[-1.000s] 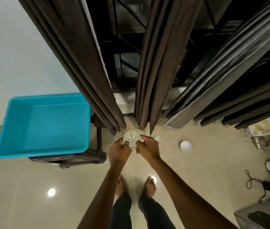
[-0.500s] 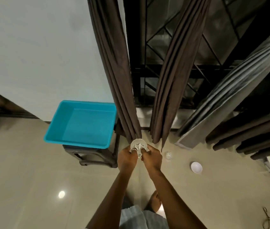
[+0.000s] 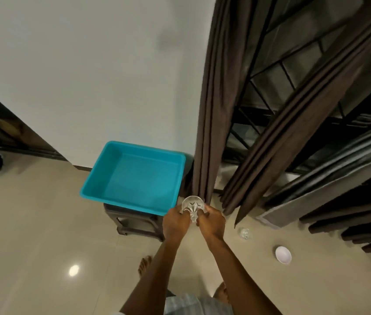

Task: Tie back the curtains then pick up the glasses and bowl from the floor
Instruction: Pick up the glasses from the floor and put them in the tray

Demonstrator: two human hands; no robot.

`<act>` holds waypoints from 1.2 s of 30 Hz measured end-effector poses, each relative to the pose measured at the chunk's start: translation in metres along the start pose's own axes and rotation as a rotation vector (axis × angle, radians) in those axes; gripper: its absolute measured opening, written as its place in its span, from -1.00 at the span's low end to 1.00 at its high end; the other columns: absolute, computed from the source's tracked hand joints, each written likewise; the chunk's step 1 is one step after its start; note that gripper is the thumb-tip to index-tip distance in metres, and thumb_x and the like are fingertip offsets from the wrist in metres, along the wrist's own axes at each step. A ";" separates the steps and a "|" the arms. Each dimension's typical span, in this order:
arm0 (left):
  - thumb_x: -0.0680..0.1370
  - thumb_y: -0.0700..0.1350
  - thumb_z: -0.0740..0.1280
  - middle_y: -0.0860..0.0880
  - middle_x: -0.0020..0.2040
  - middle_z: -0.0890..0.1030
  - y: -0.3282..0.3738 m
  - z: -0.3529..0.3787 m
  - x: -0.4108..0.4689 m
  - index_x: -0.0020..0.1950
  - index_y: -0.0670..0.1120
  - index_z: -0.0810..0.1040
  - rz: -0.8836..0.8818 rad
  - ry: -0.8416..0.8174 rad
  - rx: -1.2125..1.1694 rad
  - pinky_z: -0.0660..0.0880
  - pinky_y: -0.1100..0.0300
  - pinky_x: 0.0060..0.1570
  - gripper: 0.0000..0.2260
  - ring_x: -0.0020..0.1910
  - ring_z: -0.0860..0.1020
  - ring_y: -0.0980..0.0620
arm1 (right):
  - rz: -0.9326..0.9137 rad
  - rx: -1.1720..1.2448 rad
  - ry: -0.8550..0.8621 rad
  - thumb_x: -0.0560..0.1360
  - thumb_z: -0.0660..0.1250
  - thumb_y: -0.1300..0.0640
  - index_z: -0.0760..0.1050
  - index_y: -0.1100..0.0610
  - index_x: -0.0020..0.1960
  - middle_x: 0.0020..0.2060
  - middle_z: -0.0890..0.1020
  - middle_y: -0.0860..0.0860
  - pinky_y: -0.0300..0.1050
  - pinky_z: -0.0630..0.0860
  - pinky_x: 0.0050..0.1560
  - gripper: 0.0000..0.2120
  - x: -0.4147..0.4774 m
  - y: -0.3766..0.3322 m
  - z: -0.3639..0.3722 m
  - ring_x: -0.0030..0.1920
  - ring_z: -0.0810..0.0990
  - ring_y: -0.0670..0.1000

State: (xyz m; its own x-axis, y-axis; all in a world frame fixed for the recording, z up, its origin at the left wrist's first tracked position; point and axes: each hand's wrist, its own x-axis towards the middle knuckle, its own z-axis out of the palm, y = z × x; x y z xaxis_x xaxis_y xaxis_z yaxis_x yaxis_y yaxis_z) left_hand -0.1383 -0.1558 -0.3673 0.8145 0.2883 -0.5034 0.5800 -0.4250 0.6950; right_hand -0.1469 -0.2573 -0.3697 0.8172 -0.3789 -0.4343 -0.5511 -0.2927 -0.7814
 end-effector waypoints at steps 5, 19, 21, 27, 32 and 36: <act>0.58 -0.05 0.25 -0.08 -0.11 0.71 -0.013 -0.059 0.051 -0.02 -0.07 0.69 0.022 -0.065 -0.022 0.60 -0.03 0.05 -0.77 -0.05 0.67 -0.10 | -0.024 -0.065 0.032 0.62 0.30 0.16 0.68 0.13 0.16 -0.14 0.73 0.16 0.00 0.64 -0.10 -0.78 -0.008 -0.040 0.063 -0.14 0.71 0.13; 0.60 -0.03 0.29 0.05 -0.09 0.64 -0.023 -0.159 0.121 0.14 -0.06 0.64 0.034 0.051 -0.008 0.61 0.10 -0.02 -0.79 -0.09 0.65 0.00 | -0.041 -0.101 -0.067 0.66 0.26 0.09 0.58 0.17 0.31 0.00 0.71 0.10 -0.34 0.55 -0.27 -0.71 -0.004 -0.115 0.166 -0.10 0.71 0.03; 0.61 -0.01 0.29 -0.01 0.02 0.69 -0.017 -0.164 0.132 0.17 -0.07 0.64 0.043 0.071 0.037 0.58 0.10 0.05 -0.77 -0.01 0.64 -0.03 | -0.063 -0.105 -0.079 0.66 0.26 0.09 0.57 0.18 0.34 0.03 0.72 0.12 -0.48 0.42 -0.40 -0.68 0.005 -0.125 0.170 -0.12 0.71 0.01; 0.61 -0.05 0.26 -0.04 0.09 0.70 0.002 -0.186 0.156 0.24 -0.02 0.64 0.061 0.210 0.060 0.50 0.15 0.02 -0.74 0.06 0.64 -0.06 | -0.114 -0.057 -0.166 0.67 0.27 0.08 0.53 0.12 0.41 0.06 0.72 0.10 -0.32 0.60 -0.20 -0.66 0.029 -0.156 0.195 -0.14 0.71 -0.03; 0.64 -0.02 0.23 -0.04 0.11 0.68 0.004 -0.200 0.176 0.26 -0.01 0.60 0.019 0.238 -0.012 0.55 0.03 0.13 -0.74 0.06 0.63 -0.06 | -0.121 -0.059 -0.321 0.65 0.27 0.06 0.41 0.05 0.52 -0.04 0.71 0.03 -0.11 0.67 -0.08 -0.56 0.040 -0.170 0.210 -0.17 0.72 -0.04; 0.64 -0.05 0.21 -0.08 0.05 0.68 0.003 -0.214 0.200 0.27 -0.02 0.59 0.031 0.182 -0.043 0.59 -0.07 0.10 -0.74 0.00 0.64 -0.08 | -0.124 -0.124 -0.366 0.65 0.26 0.06 0.37 0.04 0.54 -0.05 0.71 0.01 -0.10 0.67 -0.09 -0.54 0.054 -0.182 0.224 -0.17 0.71 -0.05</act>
State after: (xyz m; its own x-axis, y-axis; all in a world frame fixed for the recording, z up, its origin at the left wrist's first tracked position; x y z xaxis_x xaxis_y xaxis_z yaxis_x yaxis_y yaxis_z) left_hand 0.0294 0.0839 -0.3557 0.8189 0.4274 -0.3831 0.5514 -0.4003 0.7319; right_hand 0.0358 -0.0280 -0.3514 0.8722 -0.0028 -0.4891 -0.4428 -0.4290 -0.7873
